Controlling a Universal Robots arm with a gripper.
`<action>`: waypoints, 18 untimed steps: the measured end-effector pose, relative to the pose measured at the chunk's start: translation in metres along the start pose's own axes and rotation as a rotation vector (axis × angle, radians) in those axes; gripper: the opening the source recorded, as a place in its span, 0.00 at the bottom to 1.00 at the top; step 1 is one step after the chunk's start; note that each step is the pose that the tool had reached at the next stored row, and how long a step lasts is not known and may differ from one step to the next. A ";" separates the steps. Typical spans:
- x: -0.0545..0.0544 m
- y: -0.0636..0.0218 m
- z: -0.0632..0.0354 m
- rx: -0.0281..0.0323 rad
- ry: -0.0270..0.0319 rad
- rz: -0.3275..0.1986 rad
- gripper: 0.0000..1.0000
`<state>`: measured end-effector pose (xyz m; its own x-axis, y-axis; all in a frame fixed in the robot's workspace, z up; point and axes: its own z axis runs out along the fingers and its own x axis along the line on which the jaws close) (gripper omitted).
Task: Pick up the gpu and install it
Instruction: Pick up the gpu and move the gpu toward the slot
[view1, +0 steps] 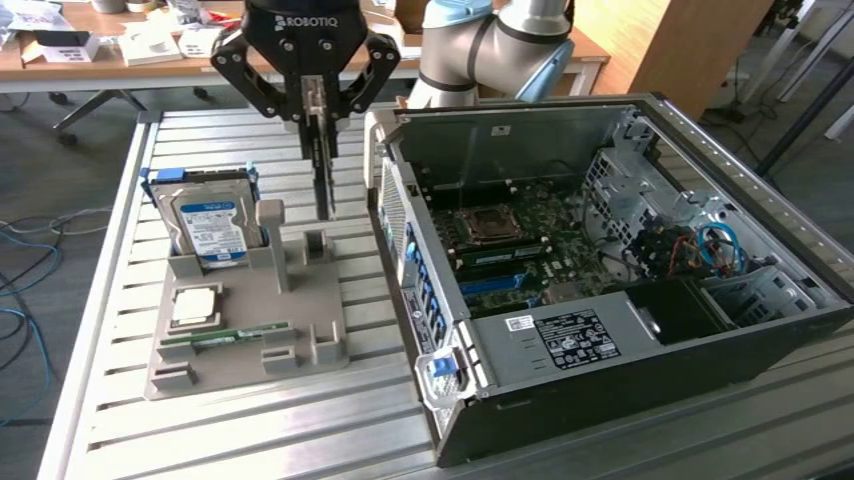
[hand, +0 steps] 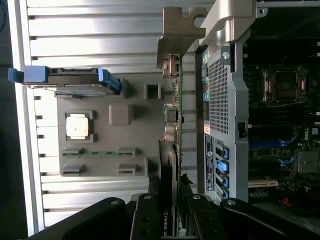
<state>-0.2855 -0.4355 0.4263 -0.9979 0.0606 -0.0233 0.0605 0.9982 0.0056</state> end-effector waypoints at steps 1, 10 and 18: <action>-0.001 0.0001 0.0000 0.0000 0.0000 0.000 0.26; -0.013 0.0008 0.0003 0.0000 0.0001 0.000 0.26; -0.022 0.0014 0.0005 0.0000 0.0001 0.000 0.26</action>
<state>-0.2630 -0.4355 0.4263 -0.9979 0.0606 -0.0232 0.0605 0.9982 0.0056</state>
